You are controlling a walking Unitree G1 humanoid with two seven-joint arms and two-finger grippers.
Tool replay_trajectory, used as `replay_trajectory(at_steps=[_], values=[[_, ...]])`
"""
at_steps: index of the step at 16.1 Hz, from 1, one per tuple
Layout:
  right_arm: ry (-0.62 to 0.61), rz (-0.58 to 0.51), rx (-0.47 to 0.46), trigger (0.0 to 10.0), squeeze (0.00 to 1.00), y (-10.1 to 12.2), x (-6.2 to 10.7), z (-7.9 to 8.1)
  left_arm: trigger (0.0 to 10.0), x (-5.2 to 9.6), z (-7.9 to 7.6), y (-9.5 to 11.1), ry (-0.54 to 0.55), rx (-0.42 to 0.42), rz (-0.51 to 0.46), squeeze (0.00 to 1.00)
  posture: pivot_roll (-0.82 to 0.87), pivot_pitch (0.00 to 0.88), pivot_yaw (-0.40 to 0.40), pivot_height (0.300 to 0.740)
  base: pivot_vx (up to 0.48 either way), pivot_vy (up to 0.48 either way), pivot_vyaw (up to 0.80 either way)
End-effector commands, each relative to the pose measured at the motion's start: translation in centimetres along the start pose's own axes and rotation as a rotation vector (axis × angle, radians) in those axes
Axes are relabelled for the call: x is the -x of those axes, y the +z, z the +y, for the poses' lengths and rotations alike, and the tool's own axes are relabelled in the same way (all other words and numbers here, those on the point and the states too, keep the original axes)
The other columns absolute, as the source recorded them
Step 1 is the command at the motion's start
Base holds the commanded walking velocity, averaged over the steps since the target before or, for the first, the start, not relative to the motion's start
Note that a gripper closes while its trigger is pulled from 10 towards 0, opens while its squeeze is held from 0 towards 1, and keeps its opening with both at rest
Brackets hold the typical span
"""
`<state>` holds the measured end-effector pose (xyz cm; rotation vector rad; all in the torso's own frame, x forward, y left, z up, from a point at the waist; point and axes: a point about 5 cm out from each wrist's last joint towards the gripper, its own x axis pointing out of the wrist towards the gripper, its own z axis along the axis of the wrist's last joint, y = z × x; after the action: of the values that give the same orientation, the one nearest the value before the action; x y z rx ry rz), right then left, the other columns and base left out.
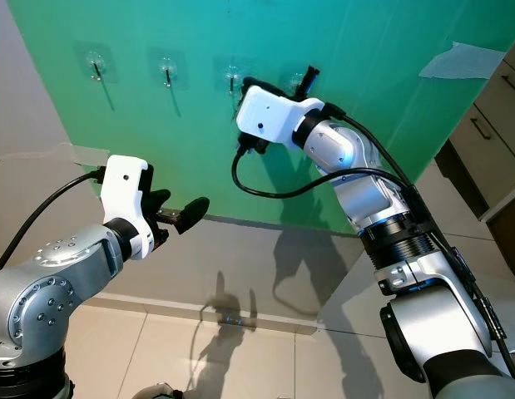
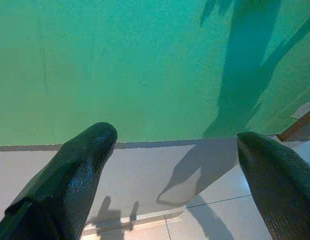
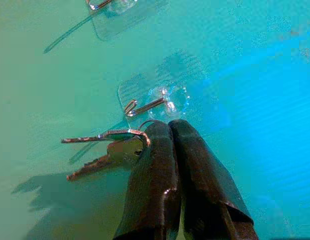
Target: Hang keys on a hook
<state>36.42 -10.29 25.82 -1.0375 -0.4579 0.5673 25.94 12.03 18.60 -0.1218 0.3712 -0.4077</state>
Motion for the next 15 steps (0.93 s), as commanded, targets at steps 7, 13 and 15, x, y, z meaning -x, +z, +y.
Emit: replay_trajectory(at_steps=[7,13,15], values=[[0.000,-0.044,0.049,10.0,0.00,0.88,-0.50,-0.20,10.0,0.06,-0.48,0.14,-0.010,-0.009,-0.009,0.00,-0.04,0.000,-0.063,0.740,0.000,0.000,0.00],[0.003,-0.059,0.063,10.0,0.00,1.13,-0.69,-0.12,10.0,0.20,-0.38,0.12,-0.006,-0.008,-0.012,0.00,-0.04,0.000,-0.068,0.740,0.000,0.000,0.00],[0.007,-0.065,0.062,10.0,0.00,1.20,-0.67,0.14,10.0,0.21,-0.38,0.11,-0.005,-0.008,-0.011,0.00,-0.04,0.000,-0.067,0.740,0.000,0.000,0.00]])
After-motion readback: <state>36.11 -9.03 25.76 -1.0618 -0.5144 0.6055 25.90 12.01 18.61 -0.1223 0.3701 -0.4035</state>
